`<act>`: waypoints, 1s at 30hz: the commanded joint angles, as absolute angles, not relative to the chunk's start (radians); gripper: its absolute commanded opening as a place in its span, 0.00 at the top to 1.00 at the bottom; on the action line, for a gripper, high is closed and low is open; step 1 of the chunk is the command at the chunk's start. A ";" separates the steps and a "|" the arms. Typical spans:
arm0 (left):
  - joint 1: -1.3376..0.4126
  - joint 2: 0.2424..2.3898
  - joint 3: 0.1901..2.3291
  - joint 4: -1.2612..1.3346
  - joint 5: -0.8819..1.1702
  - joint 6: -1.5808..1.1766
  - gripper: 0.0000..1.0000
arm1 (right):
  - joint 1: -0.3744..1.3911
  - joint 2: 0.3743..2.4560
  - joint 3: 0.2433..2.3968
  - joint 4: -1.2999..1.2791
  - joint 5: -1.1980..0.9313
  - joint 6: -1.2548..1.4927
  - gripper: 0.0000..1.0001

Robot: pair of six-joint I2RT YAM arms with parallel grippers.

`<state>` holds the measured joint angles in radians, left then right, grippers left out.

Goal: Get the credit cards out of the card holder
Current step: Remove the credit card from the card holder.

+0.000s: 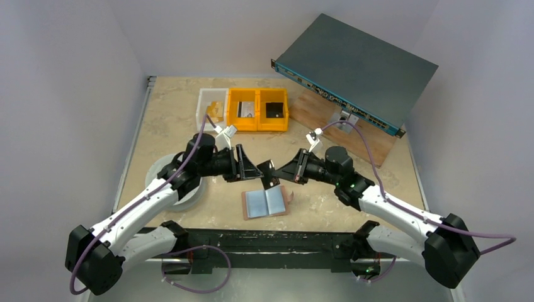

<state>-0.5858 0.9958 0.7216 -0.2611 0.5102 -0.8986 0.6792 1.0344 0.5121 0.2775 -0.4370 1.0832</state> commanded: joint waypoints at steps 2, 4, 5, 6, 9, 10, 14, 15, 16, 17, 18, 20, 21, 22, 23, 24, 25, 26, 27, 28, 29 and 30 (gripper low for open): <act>-0.562 0.974 0.704 -0.165 0.617 -0.939 0.51 | 0.674 0.988 0.555 0.388 -0.495 1.148 1.00; -0.561 0.977 0.691 -0.128 0.636 -0.962 0.52 | 0.674 0.982 0.545 0.405 -0.500 1.163 1.00; -0.561 0.981 0.686 -0.108 0.646 -0.973 0.53 | 0.673 0.980 0.540 0.418 -0.506 1.172 1.00; -0.561 0.986 0.682 -0.085 0.657 -0.987 0.54 | 0.673 0.979 0.535 0.432 -0.509 1.180 1.00; -0.560 1.005 0.668 -0.021 0.683 -1.027 0.56 | 0.674 0.977 0.528 0.456 -0.515 1.196 1.00; -0.560 1.011 0.663 0.026 0.691 -1.041 0.57 | 0.675 0.978 0.528 0.457 -0.516 1.197 1.00; -0.561 1.037 0.657 0.115 0.716 -1.087 0.65 | 0.674 0.989 0.529 0.450 -0.521 1.190 1.00; -0.562 1.043 0.657 0.134 0.720 -1.095 0.68 | 0.674 0.990 0.528 0.444 -0.521 1.187 1.00; -0.562 1.050 0.658 0.145 0.722 -1.102 0.74 | 0.674 0.991 0.525 0.442 -0.519 1.185 1.00; -0.562 1.057 0.661 0.151 0.725 -1.107 0.81 | 0.674 0.992 0.523 0.439 -0.516 1.181 1.00; -0.562 1.064 0.662 0.157 0.725 -1.109 0.91 | 0.674 0.990 0.523 0.431 -0.512 1.174 1.00; -0.562 1.071 0.665 0.155 0.721 -1.110 1.00 | 0.673 0.987 0.530 0.389 -0.491 1.145 0.94; -0.562 1.075 0.669 0.147 0.712 -1.107 1.00 | 0.674 0.982 0.547 0.336 -0.470 1.123 0.86; -0.562 1.078 0.677 0.130 0.699 -1.099 1.00 | 0.674 0.977 0.566 0.274 -0.448 1.093 0.74; -0.562 1.082 0.692 0.096 0.678 -1.083 1.00 | 0.675 0.967 0.587 0.211 -0.417 1.060 0.62; -0.563 1.089 0.718 0.042 0.648 -1.058 1.00 | 0.674 0.955 0.613 0.136 -0.377 1.027 0.51; -0.562 1.099 0.744 -0.015 0.616 -1.030 1.00 | 0.674 0.940 0.637 0.066 -0.332 0.996 0.41; -0.561 1.111 0.779 -0.073 0.575 -1.002 1.00 | 0.674 0.929 0.664 -0.006 -0.287 0.973 0.33; -0.559 1.138 0.817 -0.125 0.531 -0.975 1.00 | 0.674 0.917 0.689 -0.072 -0.248 0.952 0.27; -0.557 1.165 0.856 -0.160 0.493 -0.954 1.00 | 0.675 0.903 0.711 -0.134 -0.205 0.930 0.22; -0.550 1.195 0.894 -0.175 0.465 -0.940 1.00 | 0.675 0.887 0.732 -0.183 -0.164 0.911 0.17; -0.542 1.228 0.924 -0.179 0.440 -0.934 1.00 | 0.674 0.875 0.746 -0.218 -0.143 0.897 0.14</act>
<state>-0.5629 1.1503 0.7738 -0.0860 0.5911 -1.0275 0.6731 0.9447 0.6376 0.0162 -0.3202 1.0203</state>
